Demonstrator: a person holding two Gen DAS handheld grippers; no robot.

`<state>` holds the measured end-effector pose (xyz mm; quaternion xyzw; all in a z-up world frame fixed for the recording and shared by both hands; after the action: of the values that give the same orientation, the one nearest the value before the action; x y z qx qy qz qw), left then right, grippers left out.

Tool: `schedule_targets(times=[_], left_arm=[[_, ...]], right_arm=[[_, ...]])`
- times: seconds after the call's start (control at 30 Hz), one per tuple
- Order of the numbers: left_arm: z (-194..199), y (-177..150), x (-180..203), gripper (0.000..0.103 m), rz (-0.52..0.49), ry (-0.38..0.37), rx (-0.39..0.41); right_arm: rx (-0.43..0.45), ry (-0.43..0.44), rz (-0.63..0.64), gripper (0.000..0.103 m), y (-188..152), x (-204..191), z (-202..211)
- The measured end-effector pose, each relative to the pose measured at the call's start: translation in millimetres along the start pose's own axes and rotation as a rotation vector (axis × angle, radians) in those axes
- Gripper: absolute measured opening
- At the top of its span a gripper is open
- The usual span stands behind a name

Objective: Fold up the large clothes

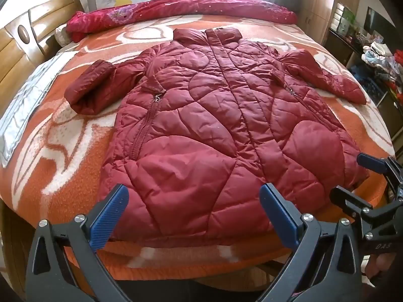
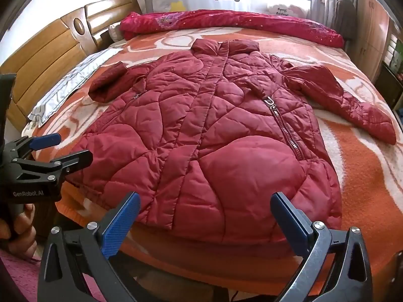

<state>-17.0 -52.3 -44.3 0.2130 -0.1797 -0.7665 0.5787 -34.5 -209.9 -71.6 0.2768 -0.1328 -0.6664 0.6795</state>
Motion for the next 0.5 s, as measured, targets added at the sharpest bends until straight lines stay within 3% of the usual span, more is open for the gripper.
schedule_targets(times=[0.5], left_arm=[[-1.3, -0.3, 2.3, 0.103, -0.005, 0.001, -0.003]], right_arm=[[0.004, -0.006, 0.003, 0.103, 1.9, 1.0, 0.2]])
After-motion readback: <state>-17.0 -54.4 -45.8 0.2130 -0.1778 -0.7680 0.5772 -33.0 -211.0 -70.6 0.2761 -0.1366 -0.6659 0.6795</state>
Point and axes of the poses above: each gripper's, at about its wrist camera, not at the fingertips, and z roughly against the way its jaws point, x to its right, y to its top, the point moved 6 cm from there along -z, roughly the way its jaws point, and after that the axes turned 7 degrees about y, right-handed, at the moved point
